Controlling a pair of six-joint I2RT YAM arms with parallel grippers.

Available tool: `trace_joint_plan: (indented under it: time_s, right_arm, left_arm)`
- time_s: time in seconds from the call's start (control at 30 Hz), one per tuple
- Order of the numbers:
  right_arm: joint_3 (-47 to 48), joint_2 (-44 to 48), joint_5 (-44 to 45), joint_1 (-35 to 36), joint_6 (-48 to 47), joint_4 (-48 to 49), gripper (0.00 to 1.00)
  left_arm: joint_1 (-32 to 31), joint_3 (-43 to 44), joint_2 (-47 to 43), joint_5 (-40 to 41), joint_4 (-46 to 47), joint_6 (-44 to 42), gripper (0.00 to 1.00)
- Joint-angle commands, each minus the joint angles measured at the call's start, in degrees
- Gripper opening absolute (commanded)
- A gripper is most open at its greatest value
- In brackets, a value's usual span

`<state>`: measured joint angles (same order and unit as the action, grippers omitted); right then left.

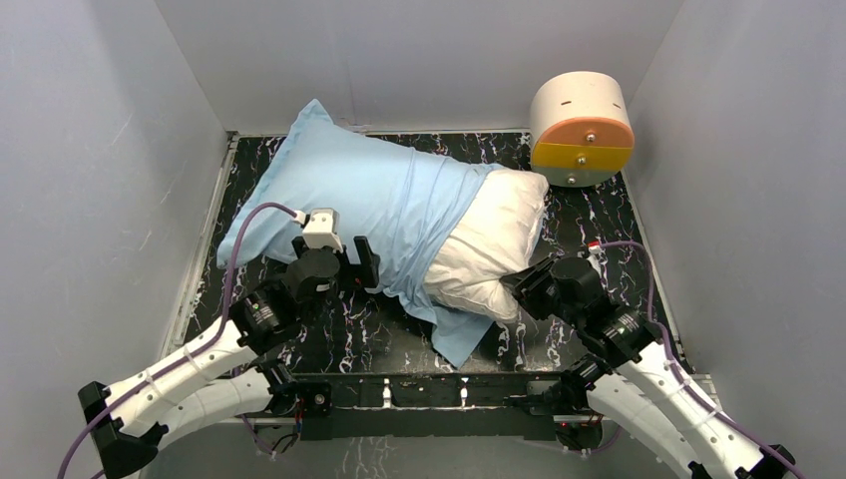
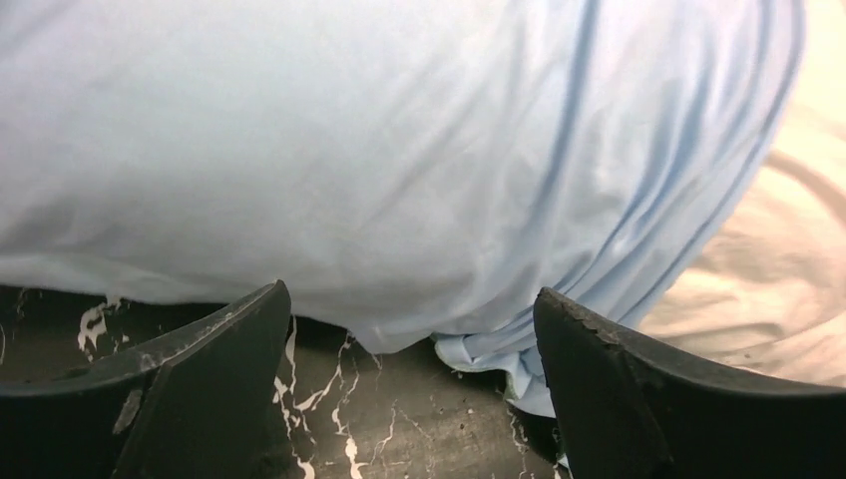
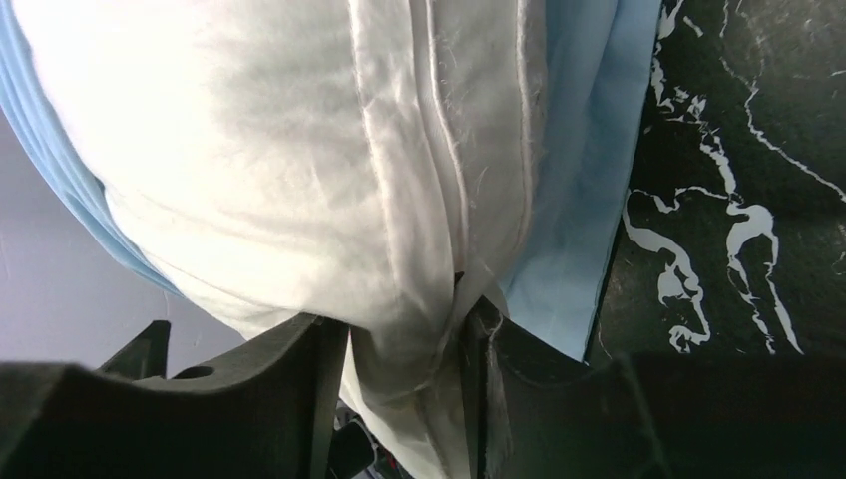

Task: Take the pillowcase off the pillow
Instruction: Remove the pillow from the pillowcase.

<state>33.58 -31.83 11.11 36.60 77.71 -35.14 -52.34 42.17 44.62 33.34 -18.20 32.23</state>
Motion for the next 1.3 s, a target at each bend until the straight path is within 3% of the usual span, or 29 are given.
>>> trace_joint_plan:
  time_s: [0.0, 0.13, 0.4, 0.5, 0.6, 0.8, 0.93, 1.0, 1.1, 1.17, 1.27]
  right_arm:
    - [5.11, 1.07, 7.06, -0.32, -2.42, -2.02, 0.56]
    - [6.89, 1.03, 8.44, -0.39, -3.79, -3.38, 0.67]
    - [15.15, 0.32, 16.54, -0.32, -9.60, -10.04, 0.79]
    - [19.44, -0.35, 20.21, -0.39, -14.72, -9.76, 0.84]
    - [22.66, -2.58, 17.21, -0.35, -25.42, -3.40, 0.89]
    - [32.93, -20.26, 6.21, -0.33, -39.95, 2.98, 0.92]
    - [37.76, -34.43, 8.94, -0.54, -40.97, 0.59, 0.92]
    - [35.97, -39.01, 8.42, -0.65, -40.39, 1.92, 0.91]
    - [27.34, -42.46, -2.52, -0.49, -41.87, 6.90, 0.67]
    - [15.41, -41.59, -9.54, -0.43, -38.91, 11.47, 0.60]
    - [-3.45, -36.26, -19.92, -0.39, -32.29, 24.30, 0.59]
  left_arm:
    - [0.11, 6.05, 2.27, -2.53, -0.98, -6.80, 0.93]
    - [0.13, 10.84, 7.50, -5.71, -2.89, -9.54, 0.96]
    - [0.11, 15.95, 11.89, -11.14, -2.91, -12.53, 0.98]
    - [0.10, 17.26, 12.79, -10.90, -3.94, -13.24, 0.98]
    - [0.09, 17.90, 13.34, -10.51, -4.72, -13.42, 0.98]
    - [0.12, 18.54, 13.30, -10.63, -4.94, -12.82, 0.98]
    - [0.12, 20.22, 12.82, -10.17, -7.27, -12.72, 0.98]
    - [0.07, 20.75, 11.85, -9.04, -8.74, -12.51, 0.98]
    - [0.08, 21.00, 9.69, -7.07, -10.60, -12.26, 0.98]
    - [0.06, 21.58, 8.59, -6.43, -11.30, -12.59, 0.98]
    - [0.11, 22.95, 9.55, -6.94, -9.28, -15.38, 0.98]
